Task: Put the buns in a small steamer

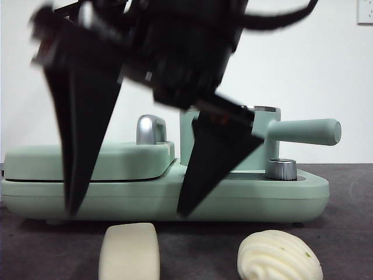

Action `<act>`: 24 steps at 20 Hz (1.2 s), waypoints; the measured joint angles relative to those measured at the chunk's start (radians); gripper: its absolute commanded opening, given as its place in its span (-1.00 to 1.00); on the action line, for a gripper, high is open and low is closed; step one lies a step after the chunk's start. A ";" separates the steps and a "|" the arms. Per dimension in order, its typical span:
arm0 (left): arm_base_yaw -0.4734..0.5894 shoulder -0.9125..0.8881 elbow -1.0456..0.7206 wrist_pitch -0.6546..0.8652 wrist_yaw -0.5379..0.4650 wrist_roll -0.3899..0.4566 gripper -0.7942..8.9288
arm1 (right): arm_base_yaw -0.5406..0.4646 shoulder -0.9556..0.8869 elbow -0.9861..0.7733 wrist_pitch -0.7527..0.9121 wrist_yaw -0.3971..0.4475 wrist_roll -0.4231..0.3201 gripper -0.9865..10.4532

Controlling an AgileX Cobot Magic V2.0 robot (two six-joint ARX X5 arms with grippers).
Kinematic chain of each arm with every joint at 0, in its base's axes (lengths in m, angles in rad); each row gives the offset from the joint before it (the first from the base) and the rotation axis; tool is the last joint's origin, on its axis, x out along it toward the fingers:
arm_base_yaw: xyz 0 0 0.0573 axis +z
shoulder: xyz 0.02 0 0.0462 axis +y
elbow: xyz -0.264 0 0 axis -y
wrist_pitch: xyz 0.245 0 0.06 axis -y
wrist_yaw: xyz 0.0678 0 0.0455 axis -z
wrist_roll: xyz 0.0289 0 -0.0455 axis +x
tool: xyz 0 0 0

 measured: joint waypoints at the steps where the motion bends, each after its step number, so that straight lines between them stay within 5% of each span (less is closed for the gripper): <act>1: 0.003 0.000 0.000 0.000 0.000 0.000 -0.67 | 0.003 0.024 0.000 0.011 0.000 0.007 -0.01; 9: 0.015 0.000 0.000 0.000 0.001 -0.005 -0.67 | 0.003 0.081 0.000 0.031 0.072 0.019 -0.59; 14: 0.016 0.000 0.000 0.000 0.002 -0.007 -0.67 | -0.014 0.084 0.043 -0.011 0.022 0.014 -0.60; 19: 0.016 0.000 0.000 0.000 0.002 -0.007 -0.67 | -0.127 0.085 0.358 -0.309 -0.002 -0.059 -0.60; 24: 0.016 0.000 0.000 0.000 0.004 -0.007 -0.67 | -0.354 0.122 0.732 -0.534 0.000 -0.175 -0.60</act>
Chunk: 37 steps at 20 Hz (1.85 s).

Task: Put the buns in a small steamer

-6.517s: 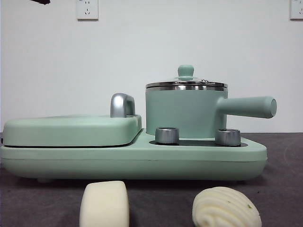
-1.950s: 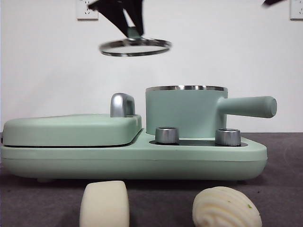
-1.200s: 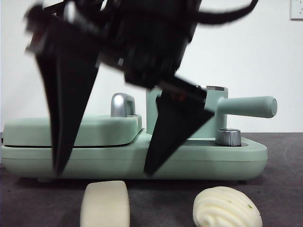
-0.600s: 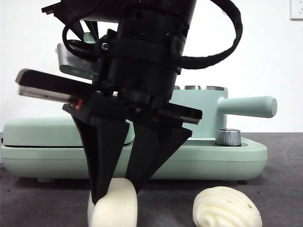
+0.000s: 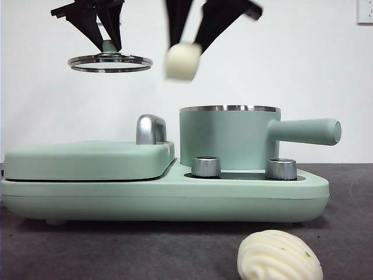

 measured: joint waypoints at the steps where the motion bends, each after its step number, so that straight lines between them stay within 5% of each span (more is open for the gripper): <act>1: 0.000 0.000 0.000 0.000 0.000 0.000 -0.67 | -0.052 0.031 0.073 -0.018 0.000 -0.026 -0.60; 7: 0.000 0.000 0.000 0.000 0.000 0.000 -0.67 | -0.229 0.226 0.291 -0.074 -0.003 -0.106 -0.60; 15: 0.010 0.000 0.000 0.000 0.000 0.000 -0.67 | -0.239 0.369 0.292 -0.081 -0.047 -0.150 -0.59; 19: 0.013 0.000 0.000 0.000 0.000 0.000 -0.67 | -0.239 0.391 0.292 -0.079 -0.048 -0.156 -0.43; 24: 0.013 0.000 0.000 0.000 0.001 0.000 -0.67 | -0.239 0.391 0.294 -0.077 -0.049 -0.156 -0.07; 32: 0.013 0.000 0.000 0.000 0.001 0.000 -0.67 | -0.239 0.321 0.432 -0.104 -0.074 -0.154 -0.07; 37: 0.013 0.000 0.000 0.000 0.002 0.000 -0.67 | -0.179 0.064 0.259 -0.104 -0.071 -0.148 0.00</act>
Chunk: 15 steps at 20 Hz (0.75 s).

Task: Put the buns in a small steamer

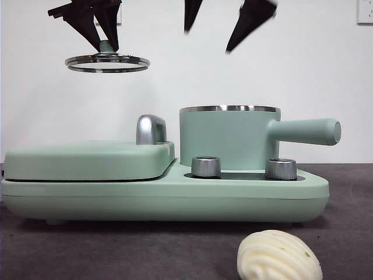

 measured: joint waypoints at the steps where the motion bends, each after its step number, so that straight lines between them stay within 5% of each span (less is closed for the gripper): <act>1: 0.000 0.000 0.000 0.000 0.001 0.000 -0.67 | 0.011 -0.068 -0.068 0.000 0.000 0.003 0.05; 10: -0.003 0.000 0.000 0.000 0.007 0.000 -0.67 | 0.129 -0.594 -0.702 0.000 0.050 0.040 0.06; 15: -0.004 0.000 0.000 0.000 0.007 -0.001 -0.67 | 0.206 -0.736 -0.982 0.006 0.095 0.106 0.06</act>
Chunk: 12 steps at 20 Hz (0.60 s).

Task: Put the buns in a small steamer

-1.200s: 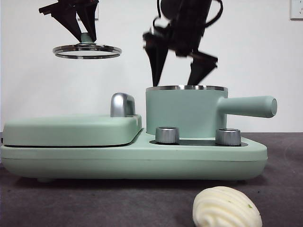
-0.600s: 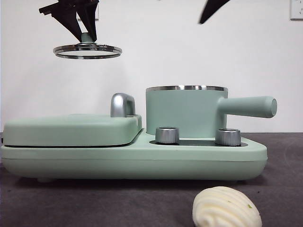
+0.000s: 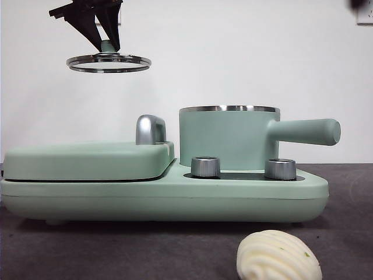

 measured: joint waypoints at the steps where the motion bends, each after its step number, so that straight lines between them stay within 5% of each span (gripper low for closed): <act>1: 0.000 0.000 0.000 0.000 0.000 0.000 -0.67 | 0.018 -0.010 -0.060 0.021 -0.002 0.022 0.06; 7: 0.000 0.000 0.000 0.000 0.000 0.000 -0.67 | 0.126 0.062 -0.318 0.475 -0.044 0.127 0.06; 12: 0.000 0.000 0.000 0.000 0.000 0.000 -0.67 | 0.195 0.197 -0.357 0.636 0.043 0.135 0.05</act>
